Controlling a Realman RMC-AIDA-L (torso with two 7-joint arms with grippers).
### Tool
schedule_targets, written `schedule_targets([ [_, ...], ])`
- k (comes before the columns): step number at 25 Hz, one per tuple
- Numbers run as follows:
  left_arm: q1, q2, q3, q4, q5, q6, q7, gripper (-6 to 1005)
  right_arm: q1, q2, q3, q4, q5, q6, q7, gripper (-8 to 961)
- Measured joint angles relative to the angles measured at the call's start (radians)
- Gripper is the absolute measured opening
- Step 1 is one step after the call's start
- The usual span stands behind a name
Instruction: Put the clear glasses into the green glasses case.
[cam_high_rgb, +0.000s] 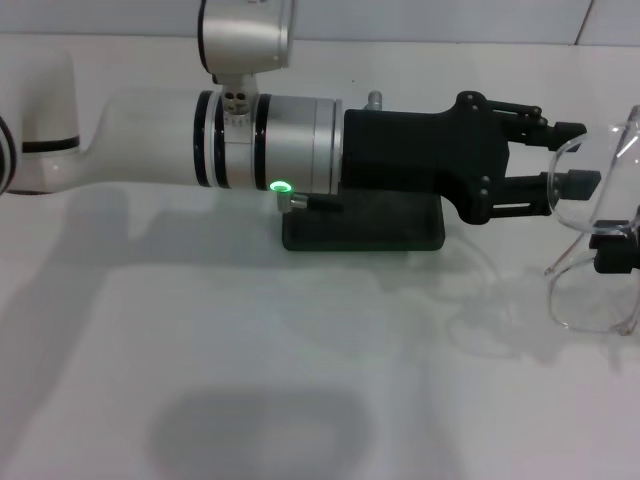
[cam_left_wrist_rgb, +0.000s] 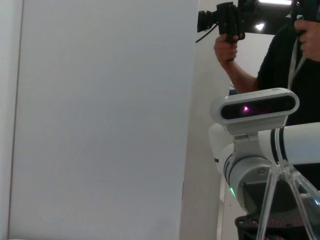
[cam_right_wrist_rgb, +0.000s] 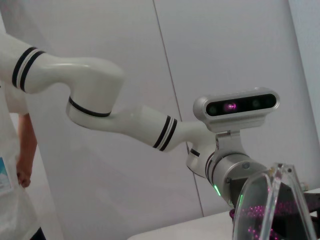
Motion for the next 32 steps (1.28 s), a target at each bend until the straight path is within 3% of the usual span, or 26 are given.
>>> schedule_targets([
  [11, 0.027, -0.005, -0.010, 0.002, -0.101, -0.032, 0.010, 529, -0.011, 0.008, -0.009, 0.002, -0.001, -0.013, -0.064, 109],
  [20, -0.016, -0.011, -0.003, 0.078, -0.024, -0.037, 0.028, 531, -0.004, 0.021, -0.011, 0.003, -0.023, -0.003, -0.064, 108],
  [32, -0.033, -0.009, -0.009, 0.074, 0.023, -0.046, 0.031, 533, -0.001, 0.025, -0.009, -0.002, -0.030, -0.002, -0.078, 108],
])
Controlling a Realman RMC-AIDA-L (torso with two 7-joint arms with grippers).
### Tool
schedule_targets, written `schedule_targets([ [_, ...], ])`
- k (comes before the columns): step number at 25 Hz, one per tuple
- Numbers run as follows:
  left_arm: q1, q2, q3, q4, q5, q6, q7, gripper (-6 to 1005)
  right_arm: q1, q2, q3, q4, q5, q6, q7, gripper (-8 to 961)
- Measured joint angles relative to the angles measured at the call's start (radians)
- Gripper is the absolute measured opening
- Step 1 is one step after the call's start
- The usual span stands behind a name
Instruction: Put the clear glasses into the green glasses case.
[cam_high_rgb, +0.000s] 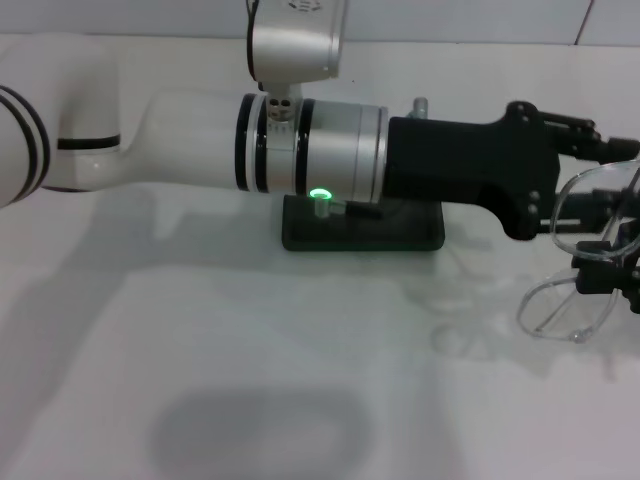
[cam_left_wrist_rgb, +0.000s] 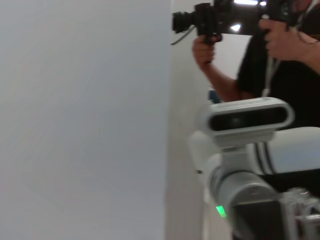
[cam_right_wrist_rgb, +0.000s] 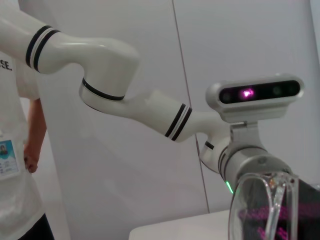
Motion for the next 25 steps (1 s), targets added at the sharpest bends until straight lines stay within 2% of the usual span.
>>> schedule_targets([
  [6, 0.034, 0.001, -0.004, -0.007, -0.116, -0.073, 0.023, 535, -0.006, 0.000, 0.000, 0.003, 0.001, -0.002, -0.067, 108],
  [9, 0.052, 0.004, -0.004, -0.025, -0.164, -0.090, 0.034, 535, -0.024, 0.007, 0.002, 0.004, 0.000, -0.005, -0.152, 108],
  [14, 0.090, 0.005, -0.005, -0.112, -0.225, -0.101, 0.020, 536, -0.053, 0.021, 0.009, 0.004, 0.010, -0.014, -0.300, 108],
  [18, 0.124, 0.008, 0.000, -0.188, -0.302, -0.130, -0.015, 537, -0.059, 0.024, 0.010, 0.015, 0.018, -0.050, -0.397, 108],
  [25, 0.160, 0.011, 0.006, -0.239, -0.333, -0.158, -0.055, 538, -0.063, 0.024, -0.031, 0.029, 0.147, -0.080, -0.483, 108],
])
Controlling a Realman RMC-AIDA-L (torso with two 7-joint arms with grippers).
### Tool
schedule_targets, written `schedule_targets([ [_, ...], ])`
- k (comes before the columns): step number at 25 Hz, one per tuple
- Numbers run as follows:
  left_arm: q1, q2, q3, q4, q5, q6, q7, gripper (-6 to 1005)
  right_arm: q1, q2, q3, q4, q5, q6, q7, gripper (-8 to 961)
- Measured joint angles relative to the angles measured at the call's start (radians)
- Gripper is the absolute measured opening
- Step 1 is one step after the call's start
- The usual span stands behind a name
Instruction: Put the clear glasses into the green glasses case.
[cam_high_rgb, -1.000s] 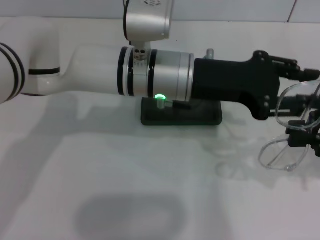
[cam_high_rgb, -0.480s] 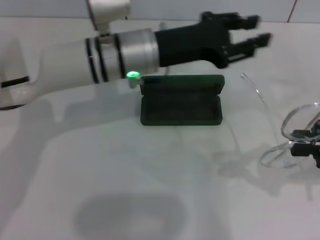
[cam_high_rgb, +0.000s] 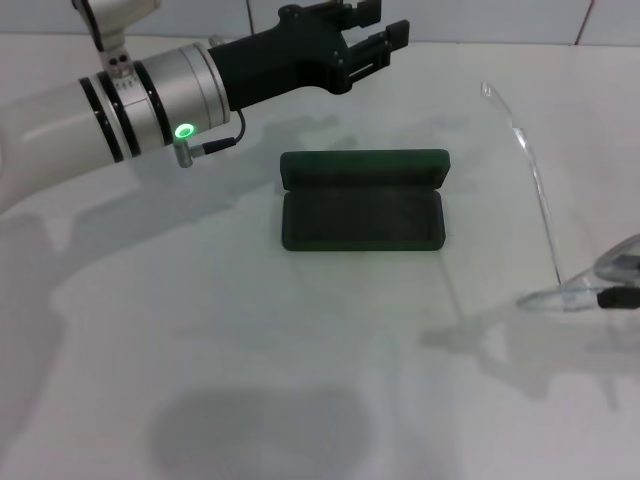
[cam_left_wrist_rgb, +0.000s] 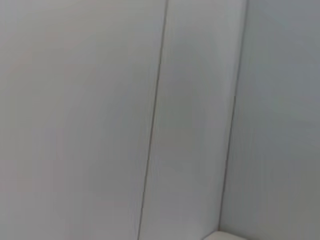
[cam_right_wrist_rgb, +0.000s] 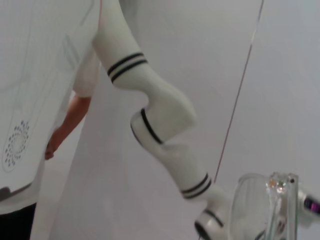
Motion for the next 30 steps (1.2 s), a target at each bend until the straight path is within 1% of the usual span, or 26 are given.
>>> schedule_targets([
  [3, -0.002, -0.001, 0.003, 0.014, 0.017, 0.000, -0.007, 539, 0.006, 0.001, -0.016, 0.000, 0.044, 0.001, -0.017, 108],
  [7, -0.014, -0.004, 0.003, 0.078, 0.071, -0.002, -0.020, 540, 0.039, 0.003, -0.023, 0.023, 0.092, 0.003, -0.023, 108],
  [10, -0.030, -0.004, 0.003, 0.127, 0.102, 0.004, -0.024, 541, 0.065, 0.002, -0.024, 0.058, 0.101, 0.006, -0.023, 108],
  [15, -0.066, -0.005, 0.004, 0.203, 0.139, 0.014, -0.020, 542, 0.074, 0.001, -0.018, 0.083, 0.096, 0.028, -0.016, 108],
  [18, -0.073, -0.004, 0.004, 0.217, 0.144, 0.055, -0.029, 542, 0.078, 0.001, -0.022, 0.091, 0.095, 0.045, -0.014, 108],
  [22, -0.078, -0.004, 0.001, 0.218, 0.145, 0.110, -0.034, 543, 0.093, -0.001, -0.026, 0.146, 0.093, 0.074, -0.012, 107],
  [30, -0.079, -0.005, -0.007, 0.219, 0.138, 0.127, -0.028, 545, 0.099, -0.005, -0.026, 0.168, 0.085, 0.094, 0.012, 107],
])
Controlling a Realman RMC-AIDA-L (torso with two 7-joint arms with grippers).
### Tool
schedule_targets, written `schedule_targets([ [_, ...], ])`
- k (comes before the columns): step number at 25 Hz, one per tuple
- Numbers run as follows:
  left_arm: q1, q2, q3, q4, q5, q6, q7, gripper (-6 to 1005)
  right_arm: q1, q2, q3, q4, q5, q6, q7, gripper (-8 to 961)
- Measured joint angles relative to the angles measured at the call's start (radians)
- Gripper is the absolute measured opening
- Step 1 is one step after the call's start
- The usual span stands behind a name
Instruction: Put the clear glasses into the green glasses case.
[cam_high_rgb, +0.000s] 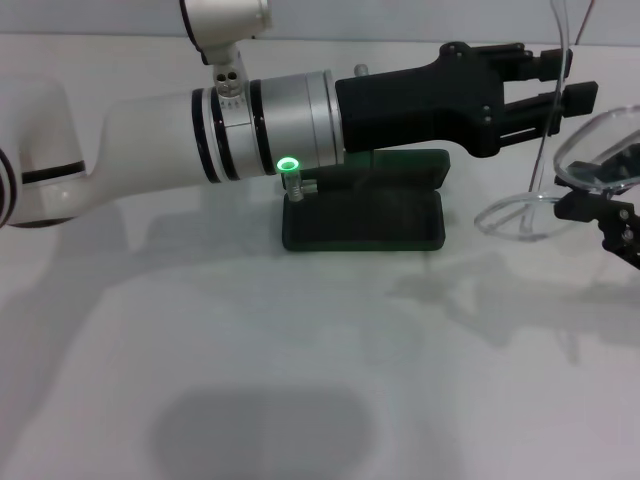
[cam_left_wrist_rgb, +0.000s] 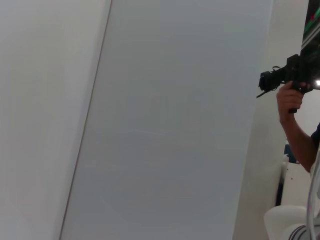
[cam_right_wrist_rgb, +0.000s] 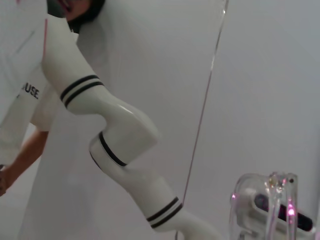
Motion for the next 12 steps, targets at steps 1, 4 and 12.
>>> schedule_targets([
  [1, 0.000, 0.000, 0.000, 0.000, 0.000, 0.000, 0.001, 545, 0.001, -0.002, 0.000, -0.001, -0.002, 0.015, 0.016, 107],
  [4, 0.000, -0.001, 0.000, 0.000, -0.001, 0.002, 0.003, 545, 0.004, -0.002, 0.002, 0.000, -0.003, 0.038, 0.041, 107],
  [12, -0.001, -0.002, 0.005, 0.000, 0.003, 0.025, 0.010, 547, 0.033, -0.003, 0.001, -0.001, -0.003, 0.090, 0.132, 107],
])
